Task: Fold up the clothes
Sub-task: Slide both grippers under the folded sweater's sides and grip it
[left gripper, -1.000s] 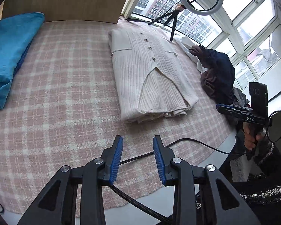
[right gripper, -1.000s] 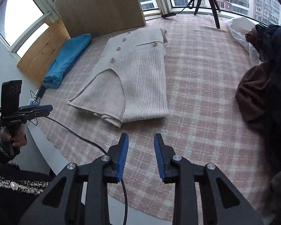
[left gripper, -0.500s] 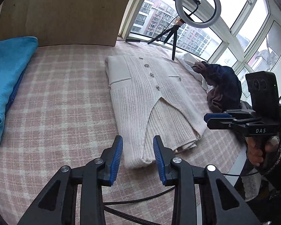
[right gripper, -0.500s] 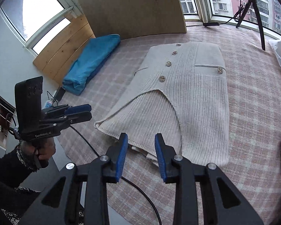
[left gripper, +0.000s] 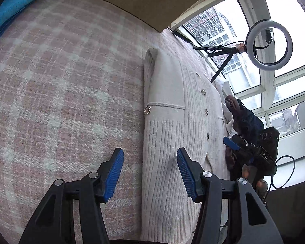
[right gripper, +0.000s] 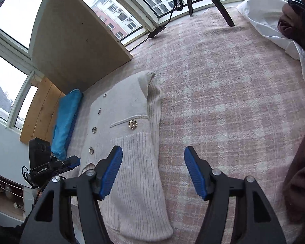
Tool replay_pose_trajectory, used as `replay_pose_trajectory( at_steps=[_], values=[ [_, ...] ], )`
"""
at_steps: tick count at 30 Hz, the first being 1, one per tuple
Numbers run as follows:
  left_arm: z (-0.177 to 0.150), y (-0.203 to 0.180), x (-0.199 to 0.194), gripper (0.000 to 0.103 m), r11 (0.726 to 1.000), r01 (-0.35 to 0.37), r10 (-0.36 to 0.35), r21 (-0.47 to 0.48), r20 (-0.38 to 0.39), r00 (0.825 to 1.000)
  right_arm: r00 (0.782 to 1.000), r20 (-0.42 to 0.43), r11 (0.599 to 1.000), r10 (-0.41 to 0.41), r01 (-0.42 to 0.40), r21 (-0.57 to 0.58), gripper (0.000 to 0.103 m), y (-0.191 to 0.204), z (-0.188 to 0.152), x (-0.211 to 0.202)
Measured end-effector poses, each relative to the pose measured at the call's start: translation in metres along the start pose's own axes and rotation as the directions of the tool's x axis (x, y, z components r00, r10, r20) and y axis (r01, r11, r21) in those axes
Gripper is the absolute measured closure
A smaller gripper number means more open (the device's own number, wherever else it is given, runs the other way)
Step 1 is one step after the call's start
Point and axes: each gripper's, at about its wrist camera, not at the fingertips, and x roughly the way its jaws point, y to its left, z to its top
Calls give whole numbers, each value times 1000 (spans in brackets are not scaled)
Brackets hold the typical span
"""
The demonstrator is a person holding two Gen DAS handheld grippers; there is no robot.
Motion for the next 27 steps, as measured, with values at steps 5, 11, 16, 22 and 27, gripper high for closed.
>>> replay_pose_trajectory(
  at_steps=[5,11,16,22,27],
  values=[
    [2,-10,14,49,1000,15,-15,10,-5,1000,994,-25,994,102,-101,35,39,-10,-5,21],
    [2,-28,28,47,999,25,-23,39,-41,999,991,-88,993,96,-101,-56,36,13,-11,38],
    [-2,-43,34,40,995,-25,28,94,-31,999,989,-150,981,12,-40,-188,34,46,-16,53],
    [-10,-66,40,63,978,-144,144,153,12,990,983,-116,961,-142,109,-254,47,74,-24,63],
    [-13,-85,39,65,977,-127,123,174,36,992,987,-85,974,-133,115,-194,58,84,-32,66]
  ],
)
